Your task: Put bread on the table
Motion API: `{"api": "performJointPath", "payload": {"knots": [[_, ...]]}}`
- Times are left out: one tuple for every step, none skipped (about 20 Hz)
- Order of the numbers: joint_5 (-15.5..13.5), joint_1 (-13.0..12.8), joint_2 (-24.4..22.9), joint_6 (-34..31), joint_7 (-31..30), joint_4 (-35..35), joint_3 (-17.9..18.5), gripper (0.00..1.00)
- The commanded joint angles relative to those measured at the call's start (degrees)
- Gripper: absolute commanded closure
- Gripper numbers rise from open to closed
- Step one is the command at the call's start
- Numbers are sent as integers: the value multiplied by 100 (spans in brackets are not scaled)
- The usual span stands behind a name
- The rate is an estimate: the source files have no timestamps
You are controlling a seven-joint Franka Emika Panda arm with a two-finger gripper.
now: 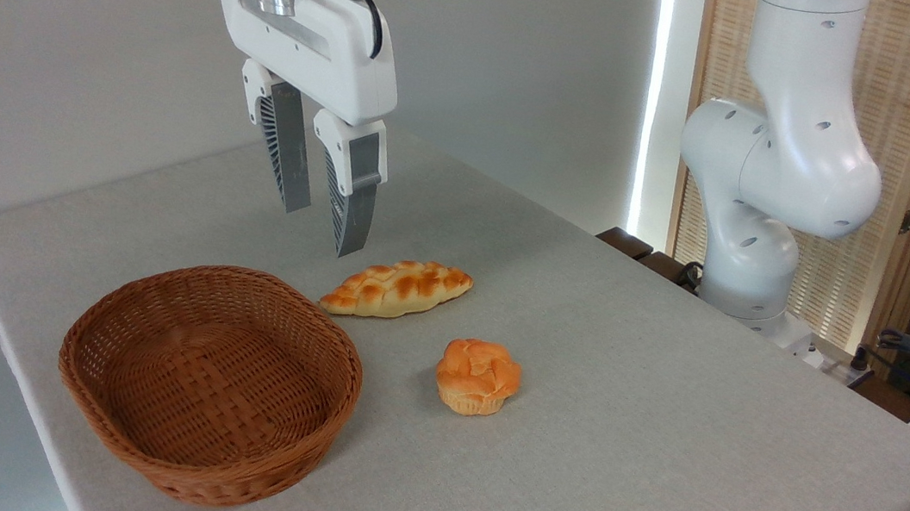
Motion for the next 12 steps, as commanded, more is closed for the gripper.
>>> {"api": "performJointPath", "payload": {"knots": [[91, 50, 46, -157, -99, 143, -47, 0], [109, 50, 46, -157, -99, 143, -38, 0], [257, 50, 46, -166, -108, 143, -56, 0], [363, 50, 46, -166, -108, 143, -73, 0], [390, 50, 46, -166, -125, 143, -99, 0], [382, 50, 46, -157, -134, 143, -117, 0], [382, 50, 38, -166, -134, 143, -117, 0], [382, 50, 46, -166, -134, 143, -117, 0], [382, 50, 46, -166, -134, 143, -117, 0], [382, 50, 46, -166, -134, 143, -117, 0], [382, 50, 46, -166, -134, 143, -117, 0], [382, 50, 38, -157, -134, 143, -109, 0]]}}
